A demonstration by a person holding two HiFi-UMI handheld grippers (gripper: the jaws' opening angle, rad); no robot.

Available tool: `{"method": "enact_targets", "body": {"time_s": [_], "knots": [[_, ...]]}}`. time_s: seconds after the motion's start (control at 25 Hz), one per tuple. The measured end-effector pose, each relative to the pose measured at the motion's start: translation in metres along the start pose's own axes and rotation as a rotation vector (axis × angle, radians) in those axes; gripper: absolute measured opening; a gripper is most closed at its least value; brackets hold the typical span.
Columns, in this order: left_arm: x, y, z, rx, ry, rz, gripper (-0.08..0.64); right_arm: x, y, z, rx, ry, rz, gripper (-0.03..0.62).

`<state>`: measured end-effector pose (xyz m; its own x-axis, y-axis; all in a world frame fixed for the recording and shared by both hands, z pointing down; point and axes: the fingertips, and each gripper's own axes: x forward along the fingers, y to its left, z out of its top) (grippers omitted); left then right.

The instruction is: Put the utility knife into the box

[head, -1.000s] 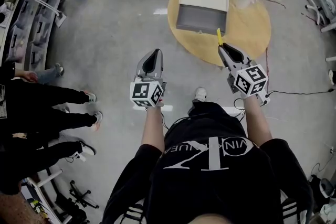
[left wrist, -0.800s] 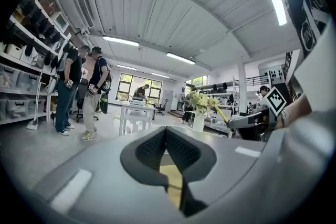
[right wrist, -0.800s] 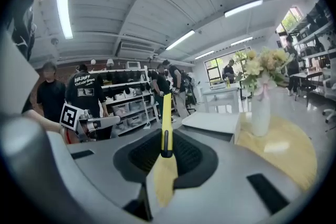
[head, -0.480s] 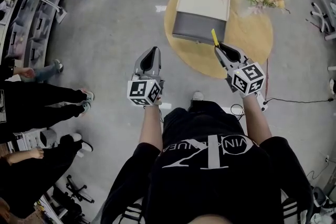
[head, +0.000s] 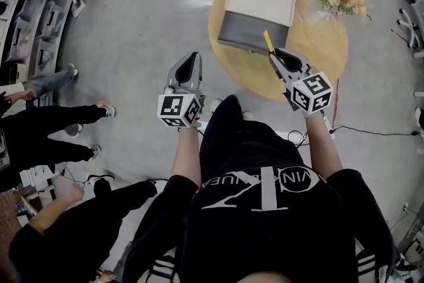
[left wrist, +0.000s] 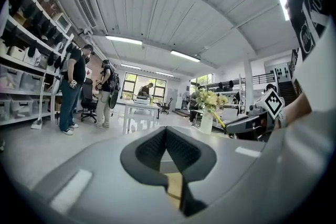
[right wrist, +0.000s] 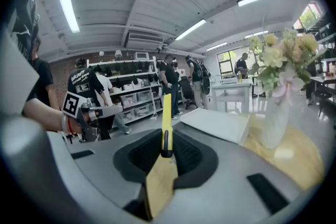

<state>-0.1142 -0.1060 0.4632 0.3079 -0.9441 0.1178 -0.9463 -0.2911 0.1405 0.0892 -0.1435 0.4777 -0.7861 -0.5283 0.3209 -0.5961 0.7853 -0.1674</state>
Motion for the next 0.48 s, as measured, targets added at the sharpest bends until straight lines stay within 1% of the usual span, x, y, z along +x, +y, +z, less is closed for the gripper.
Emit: {"method": "enact_targets", "body": {"time_s": [0.16, 0.48], "knots": [[0.010, 0.005, -0.005, -0.003, 0.021, -0.015, 0.011, 0.012, -0.003, -0.003, -0.021, 0.044, 0.000, 0.075], [0.051, 0.026, 0.007, 0.009, 0.024, -0.068, 0.011, 0.042, -0.014, -0.003, -0.061, 0.149, -0.007, 0.075]]}}
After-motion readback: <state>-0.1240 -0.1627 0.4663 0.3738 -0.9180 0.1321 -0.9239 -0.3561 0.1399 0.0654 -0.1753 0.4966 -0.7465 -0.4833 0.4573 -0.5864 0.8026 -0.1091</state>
